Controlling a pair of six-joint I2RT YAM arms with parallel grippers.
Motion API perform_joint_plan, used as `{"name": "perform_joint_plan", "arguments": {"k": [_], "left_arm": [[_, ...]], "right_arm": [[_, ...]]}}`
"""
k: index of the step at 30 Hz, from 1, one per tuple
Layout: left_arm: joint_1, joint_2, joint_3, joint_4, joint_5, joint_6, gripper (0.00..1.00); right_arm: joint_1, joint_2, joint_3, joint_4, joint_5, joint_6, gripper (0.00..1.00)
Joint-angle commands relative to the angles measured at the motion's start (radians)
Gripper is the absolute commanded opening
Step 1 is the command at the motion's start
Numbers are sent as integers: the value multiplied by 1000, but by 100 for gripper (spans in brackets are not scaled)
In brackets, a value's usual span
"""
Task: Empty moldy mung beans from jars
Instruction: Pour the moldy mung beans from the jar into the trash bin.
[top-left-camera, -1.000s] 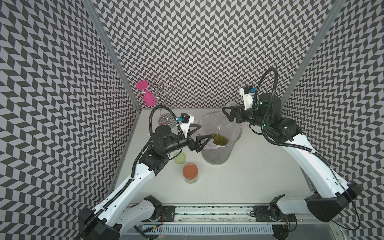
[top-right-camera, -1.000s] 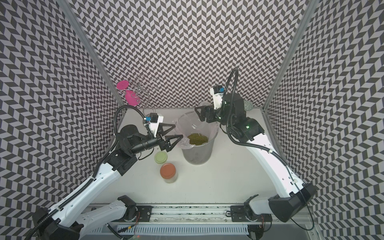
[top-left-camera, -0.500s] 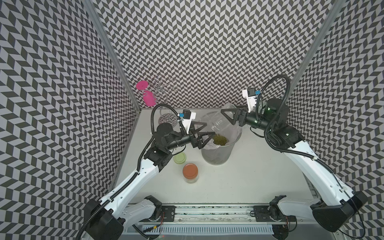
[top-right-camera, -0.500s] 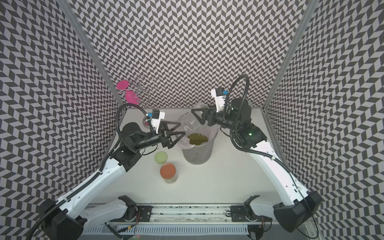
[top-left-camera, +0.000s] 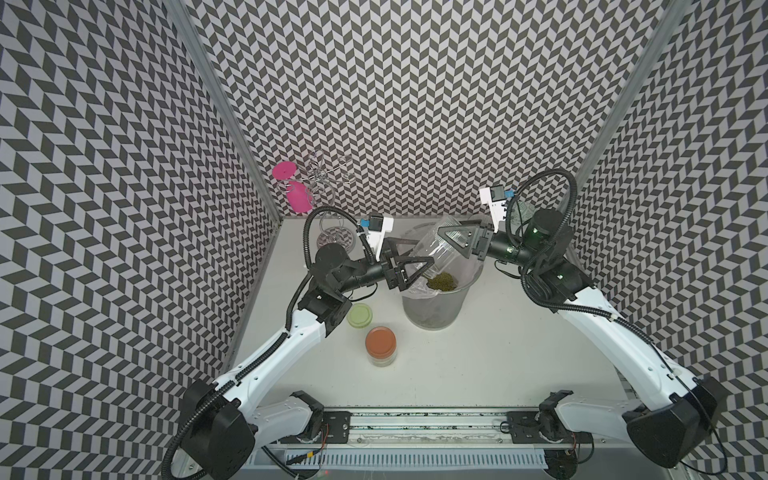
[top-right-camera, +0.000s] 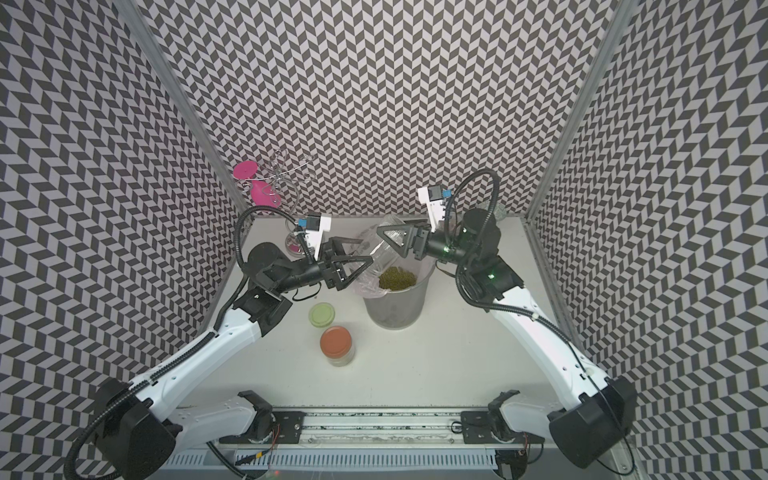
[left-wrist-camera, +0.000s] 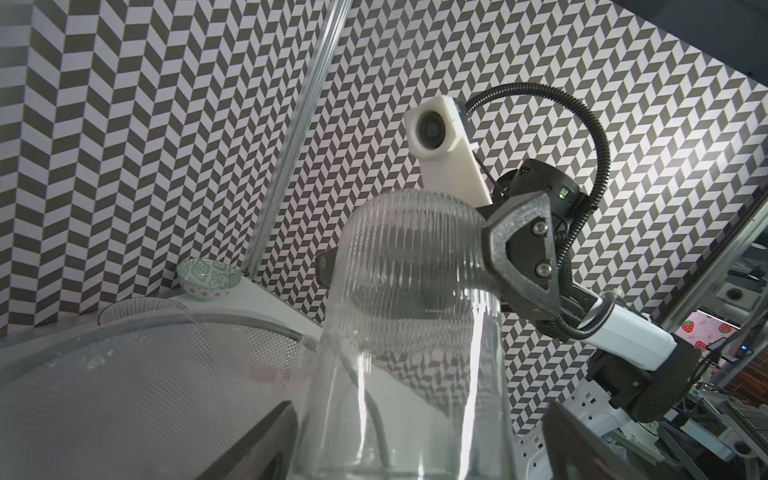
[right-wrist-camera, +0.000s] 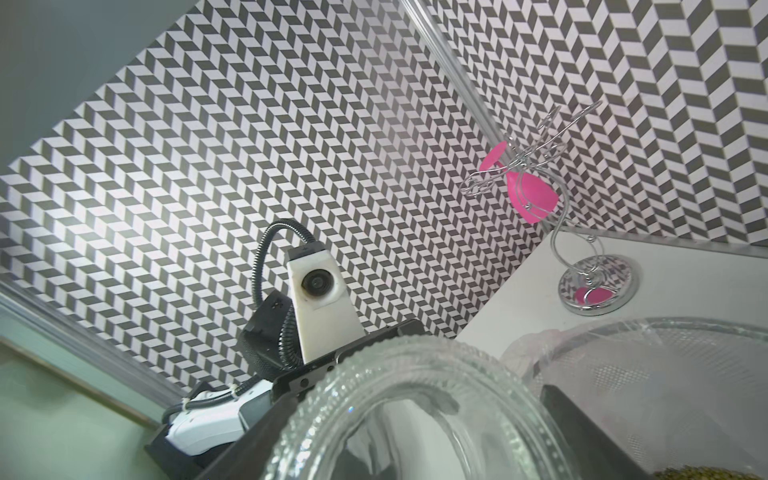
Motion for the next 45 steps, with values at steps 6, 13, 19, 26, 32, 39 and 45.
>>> {"name": "perform_joint_plan", "arguments": {"k": [6,13,19,26,32,39,45], "left_arm": [[-3,34,44,105,29,-53,85],[-3,57,48,150,2,-81,69],[-10,76,60,150,-4,-81,59],[-12,49,63,77,-57,-32,90],[-13,26,67,29,-116,-4,88],[-25,6,47,41,-174,2,73],[-42,-12,51,-9,-235,34,74]], "right_arm": [[9,-23,-10,221,-43,83,63],[26,-34,-50,266,-50,114,63],[50,-29,-62,287,-41,122,63],[51,-45,-55,247,10,85,63],[51,-59,-106,324,19,133,63],[77,-81,-148,392,57,162,63],[111,-122,-206,449,152,163,62]]}}
